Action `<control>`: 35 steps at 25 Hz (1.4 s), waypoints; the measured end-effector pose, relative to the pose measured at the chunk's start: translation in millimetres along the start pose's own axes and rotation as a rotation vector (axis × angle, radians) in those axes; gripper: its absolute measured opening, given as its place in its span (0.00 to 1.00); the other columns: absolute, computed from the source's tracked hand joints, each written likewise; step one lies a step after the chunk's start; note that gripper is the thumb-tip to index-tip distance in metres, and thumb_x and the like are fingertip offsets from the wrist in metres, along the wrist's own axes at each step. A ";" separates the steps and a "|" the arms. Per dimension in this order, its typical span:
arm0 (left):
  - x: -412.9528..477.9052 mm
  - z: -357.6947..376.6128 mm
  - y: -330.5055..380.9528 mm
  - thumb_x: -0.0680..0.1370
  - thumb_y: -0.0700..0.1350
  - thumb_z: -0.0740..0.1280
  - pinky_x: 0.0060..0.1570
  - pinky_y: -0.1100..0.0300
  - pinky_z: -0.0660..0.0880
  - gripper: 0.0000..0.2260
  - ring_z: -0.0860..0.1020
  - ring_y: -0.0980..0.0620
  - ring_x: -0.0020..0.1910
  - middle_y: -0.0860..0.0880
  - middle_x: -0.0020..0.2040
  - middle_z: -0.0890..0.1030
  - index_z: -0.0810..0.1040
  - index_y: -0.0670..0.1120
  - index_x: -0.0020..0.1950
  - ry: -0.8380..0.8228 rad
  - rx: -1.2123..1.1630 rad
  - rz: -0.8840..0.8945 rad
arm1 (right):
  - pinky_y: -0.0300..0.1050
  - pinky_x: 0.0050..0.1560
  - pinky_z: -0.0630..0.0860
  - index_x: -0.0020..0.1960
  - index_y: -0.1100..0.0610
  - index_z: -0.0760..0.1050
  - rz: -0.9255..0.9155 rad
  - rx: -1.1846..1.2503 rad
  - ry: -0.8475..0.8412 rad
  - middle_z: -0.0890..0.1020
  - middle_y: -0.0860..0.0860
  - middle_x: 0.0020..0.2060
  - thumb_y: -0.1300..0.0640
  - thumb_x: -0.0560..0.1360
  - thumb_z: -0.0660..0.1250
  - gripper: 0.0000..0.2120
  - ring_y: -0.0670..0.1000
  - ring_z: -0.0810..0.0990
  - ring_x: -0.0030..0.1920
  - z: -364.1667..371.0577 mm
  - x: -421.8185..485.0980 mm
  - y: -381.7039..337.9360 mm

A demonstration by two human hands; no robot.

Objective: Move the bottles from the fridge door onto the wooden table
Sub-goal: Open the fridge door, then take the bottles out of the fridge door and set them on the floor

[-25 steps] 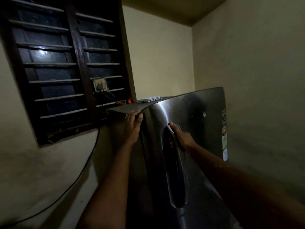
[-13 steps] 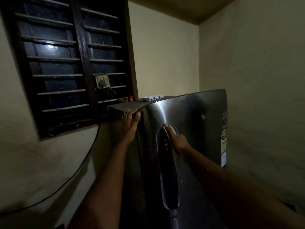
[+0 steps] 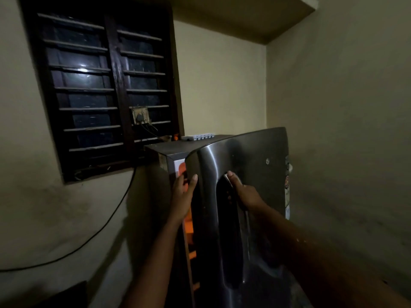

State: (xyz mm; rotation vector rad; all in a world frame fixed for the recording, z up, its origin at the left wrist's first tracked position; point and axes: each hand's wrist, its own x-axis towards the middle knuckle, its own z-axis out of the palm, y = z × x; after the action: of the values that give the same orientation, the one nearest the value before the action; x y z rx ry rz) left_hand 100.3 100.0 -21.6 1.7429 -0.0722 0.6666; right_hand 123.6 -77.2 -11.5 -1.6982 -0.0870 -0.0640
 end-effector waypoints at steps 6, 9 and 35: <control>-90.8 74.0 29.0 0.75 0.50 0.66 0.57 0.53 0.73 0.15 0.76 0.44 0.57 0.43 0.58 0.77 0.75 0.47 0.59 0.213 -0.125 -0.089 | 0.41 0.45 0.75 0.51 0.58 0.76 -0.168 0.063 0.036 0.81 0.55 0.42 0.47 0.72 0.67 0.15 0.51 0.80 0.44 -70.6 -58.2 29.2; -120.4 103.4 43.4 0.67 0.58 0.69 0.62 0.46 0.72 0.26 0.76 0.43 0.58 0.41 0.60 0.76 0.74 0.48 0.61 0.193 -0.158 -0.097 | 0.51 0.61 0.76 0.60 0.57 0.73 -0.156 0.136 0.061 0.79 0.56 0.57 0.50 0.69 0.72 0.22 0.54 0.79 0.57 -108.7 -94.9 56.2; -193.5 435.8 -14.1 0.81 0.45 0.56 0.73 0.47 0.54 0.14 0.65 0.43 0.71 0.39 0.67 0.72 0.74 0.42 0.61 -0.779 0.294 0.062 | 0.51 0.65 0.72 0.67 0.57 0.68 0.074 -0.005 0.724 0.76 0.57 0.63 0.53 0.74 0.67 0.24 0.56 0.75 0.63 -408.7 -85.9 149.6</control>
State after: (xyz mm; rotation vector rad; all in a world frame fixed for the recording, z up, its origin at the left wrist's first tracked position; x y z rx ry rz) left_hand 116.0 -349.7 -180.0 2.2052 -0.5908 0.0024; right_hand 55.6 -503.2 -114.6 -1.5900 0.5144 -0.6147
